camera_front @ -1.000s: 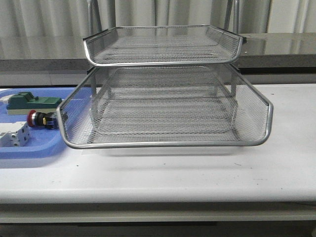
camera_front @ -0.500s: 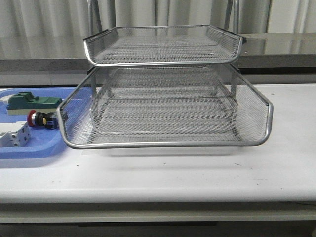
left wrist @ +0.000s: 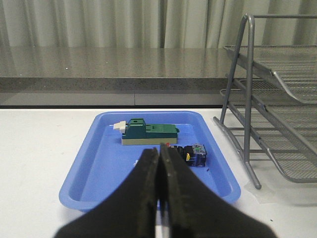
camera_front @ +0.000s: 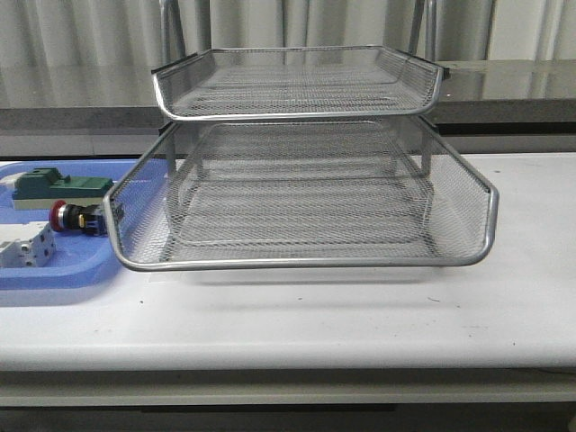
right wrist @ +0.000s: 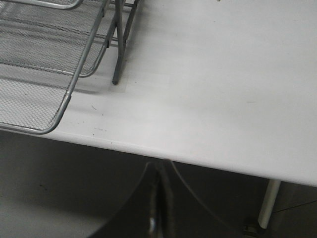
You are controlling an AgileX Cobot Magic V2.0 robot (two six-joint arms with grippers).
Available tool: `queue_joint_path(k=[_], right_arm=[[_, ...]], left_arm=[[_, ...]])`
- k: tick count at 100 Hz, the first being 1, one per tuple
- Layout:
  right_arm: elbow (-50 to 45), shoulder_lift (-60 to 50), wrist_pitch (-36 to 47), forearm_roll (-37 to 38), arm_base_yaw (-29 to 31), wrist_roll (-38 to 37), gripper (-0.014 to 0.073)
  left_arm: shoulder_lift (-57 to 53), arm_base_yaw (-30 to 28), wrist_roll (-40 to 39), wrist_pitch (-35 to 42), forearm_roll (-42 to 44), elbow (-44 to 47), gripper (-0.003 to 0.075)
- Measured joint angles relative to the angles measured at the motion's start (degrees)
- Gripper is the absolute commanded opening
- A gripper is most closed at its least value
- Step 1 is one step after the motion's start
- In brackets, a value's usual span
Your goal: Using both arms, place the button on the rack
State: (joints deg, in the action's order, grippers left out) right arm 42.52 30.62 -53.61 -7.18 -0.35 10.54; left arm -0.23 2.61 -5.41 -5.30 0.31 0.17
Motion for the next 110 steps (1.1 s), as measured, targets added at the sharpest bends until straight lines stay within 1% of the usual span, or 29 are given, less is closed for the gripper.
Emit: queue_joint_path(k=[36, 46, 57, 70, 80, 92, 110], right_arm=[[0.00, 0.00, -0.13, 0.00, 0.00, -0.05, -0.0068], [0.00, 0.00, -0.13, 0.00, 0.00, -0.05, -0.0068], [0.00, 0.00, -0.13, 0.00, 0.00, -0.05, -0.0068], [0.00, 0.00, -0.13, 0.00, 0.00, -0.05, -0.0068], [0.00, 0.00, -0.13, 0.00, 0.00, -0.05, -0.0068], [0.00, 0.00, -0.23, 0.00, 0.00, -0.05, -0.0068], [0.00, 0.00, -0.17, 0.00, 0.00, -0.05, -0.0068]], left_arm=[[0.00, 0.00, 0.00, 3.06, 0.00, 0.00, -0.0020], [0.00, 0.00, 0.00, 5.30, -0.31, 0.00, -0.0020], [0.00, 0.00, 0.00, 5.30, -3.15, -0.20, -0.0020], [0.18, 0.00, 0.00, -1.85, -4.96, -3.97, -0.0020], [3.12, 0.00, 0.00, -7.49, -5.14, -10.24, -0.0020], [10.39, 0.00, 0.00, -13.38, -5.14, -18.30, -0.0020], [25.98, 0.00, 0.00, -23.15, -3.12, -31.19, -0.0020]])
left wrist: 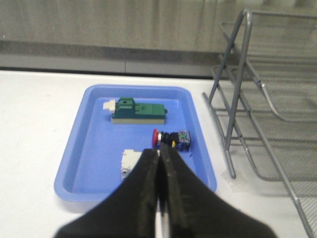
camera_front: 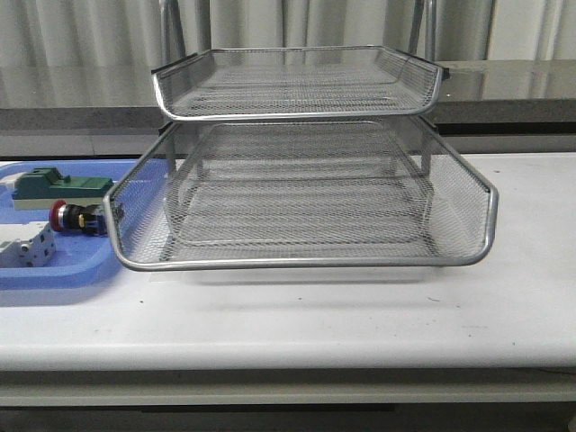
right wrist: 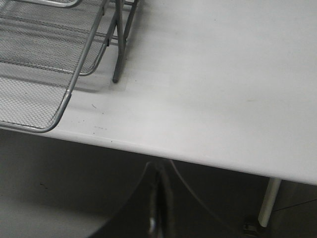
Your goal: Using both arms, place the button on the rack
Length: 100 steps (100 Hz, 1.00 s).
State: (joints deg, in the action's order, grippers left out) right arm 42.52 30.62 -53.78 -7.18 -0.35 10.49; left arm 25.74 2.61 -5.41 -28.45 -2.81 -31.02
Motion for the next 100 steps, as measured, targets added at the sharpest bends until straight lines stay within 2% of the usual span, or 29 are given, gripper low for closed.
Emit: queue_joint_path(k=[28, 51, 58, 67, 71, 72, 78, 79, 86, 91, 100], right_arm=[[0.00, 0.00, 0.00, 0.00, 0.00, 0.00, -0.0068], [0.00, 0.00, 0.00, 0.00, 0.00, 0.00, -0.0068], [0.00, 0.00, 0.00, 0.00, 0.00, 0.00, -0.0068], [0.00, 0.00, 0.00, 0.00, 0.00, 0.00, -0.0068], [0.00, 0.00, 0.00, 0.00, 0.00, 0.00, -0.0068], [0.00, 0.00, 0.00, 0.00, 0.00, 0.00, -0.0068], [0.00, 0.00, 0.00, 0.00, 0.00, 0.00, -0.0068], [0.00, 0.00, 0.00, 0.00, 0.00, 0.00, -0.0068], [0.00, 0.00, 0.00, 0.00, 0.00, 0.00, -0.0068], [0.00, 0.00, 0.00, 0.00, 0.00, 0.00, -0.0068], [0.00, 0.00, 0.00, 0.00, 0.00, 0.00, -0.0068]], left_arm=[[25.21, 0.00, 5.41, -13.03, 2.81, -18.54, -0.0020], [42.41, 0.00, 11.29, -16.05, 2.81, -29.04, -0.0018], [46.29, 0.00, 13.08, -16.21, 2.81, -31.37, 0.0015], [50.26, 0.00, 14.72, -16.46, 2.81, -33.60, 0.0148], [51.67, 0.00, 15.72, -16.46, 2.81, -34.35, 0.0262], [51.89, 0.00, 15.84, -16.50, 2.81, -34.37, 0.0262], [53.36, 0.00, 17.02, -16.59, 2.81, -35.00, 0.0449], [53.49, 0.00, 17.02, -16.59, 2.81, -35.10, 0.0449], [54.52, 0.00, 18.38, -16.59, 2.81, -35.22, 0.0613], [54.93, 0.00, 18.89, -16.09, 3.21, -35.22, 0.0666], [55.43, 0.00, 19.15, -14.75, 3.64, -35.24, 0.0678]])
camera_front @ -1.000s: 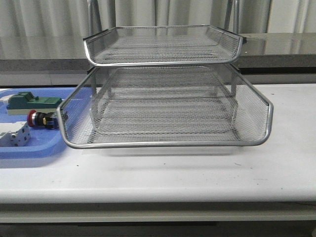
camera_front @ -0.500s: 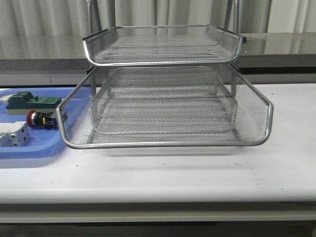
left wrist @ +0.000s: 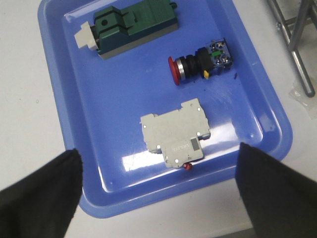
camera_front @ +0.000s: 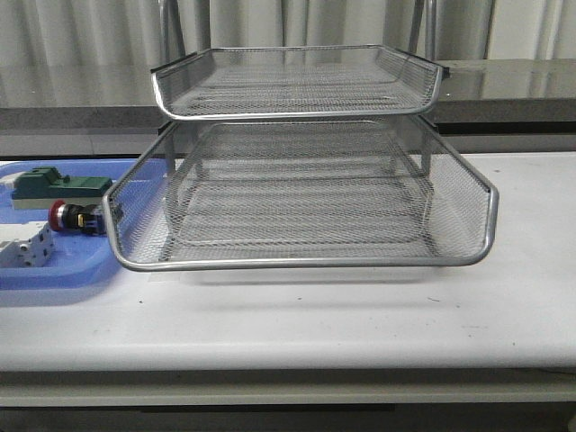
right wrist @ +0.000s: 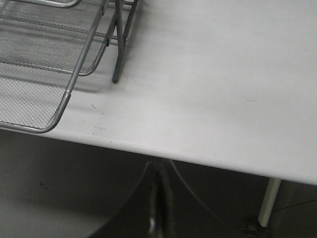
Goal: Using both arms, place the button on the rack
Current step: 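Lower the left gripper onto the red push button and grasp it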
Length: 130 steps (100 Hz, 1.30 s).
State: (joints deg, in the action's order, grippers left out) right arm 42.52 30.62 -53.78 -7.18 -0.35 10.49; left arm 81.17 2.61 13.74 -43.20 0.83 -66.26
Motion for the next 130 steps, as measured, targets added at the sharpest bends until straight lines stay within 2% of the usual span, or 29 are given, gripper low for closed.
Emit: queue_joint_path(k=[21, 36, 92, 113, 130], right_arm=[[0.00, 0.00, -0.09, 0.00, 0.00, 0.00, -0.0068], [0.00, 0.00, -0.09, 0.00, 0.00, -0.09, -0.0068], [0.00, 0.00, -0.09, 0.00, 0.00, -0.09, -0.0068], [0.00, 0.00, -0.09, 0.00, 0.00, -0.09, -0.0068], [0.00, 0.00, -0.09, 0.00, 0.00, -0.09, -0.0068]], left_arm=[[1.07, 0.00, 1.14, 3.46, -0.26, -0.34, 0.0670], [5.25, 0.00, 7.82, 3.42, -0.35, -3.91, 0.0670], [37.20, 0.03, 30.68, -10.89, -4.16, -32.86, 0.0670], [41.58, 0.14, 37.53, -13.21, -7.79, -36.12, 0.0669], [42.39, 0.89, 39.83, -13.44, -8.57, -36.21, 0.0669]])
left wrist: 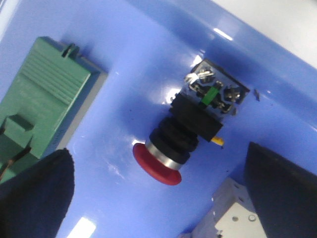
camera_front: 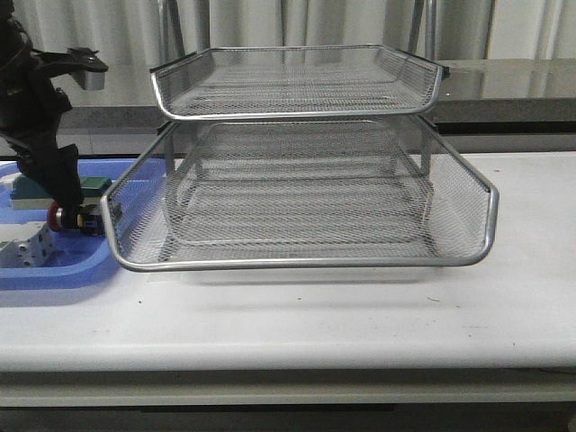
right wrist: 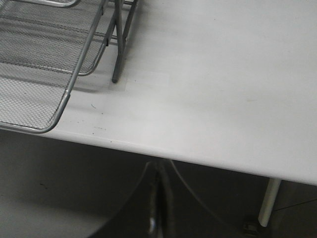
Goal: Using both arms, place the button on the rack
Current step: 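Lower the left gripper onto the red push button and grasp it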
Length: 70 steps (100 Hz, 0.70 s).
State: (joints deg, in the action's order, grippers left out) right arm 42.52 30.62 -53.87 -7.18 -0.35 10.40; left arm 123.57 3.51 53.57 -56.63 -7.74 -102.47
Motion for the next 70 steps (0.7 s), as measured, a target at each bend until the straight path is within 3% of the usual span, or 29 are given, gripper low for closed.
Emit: queue_joint_path(k=[70], right_arm=[[0.00, 0.00, -0.04, 0.00, 0.00, 0.00, -0.0068]], left_arm=[[5.40, 2.87, 3.78, 0.68, -0.42, -0.04, 0.0668]])
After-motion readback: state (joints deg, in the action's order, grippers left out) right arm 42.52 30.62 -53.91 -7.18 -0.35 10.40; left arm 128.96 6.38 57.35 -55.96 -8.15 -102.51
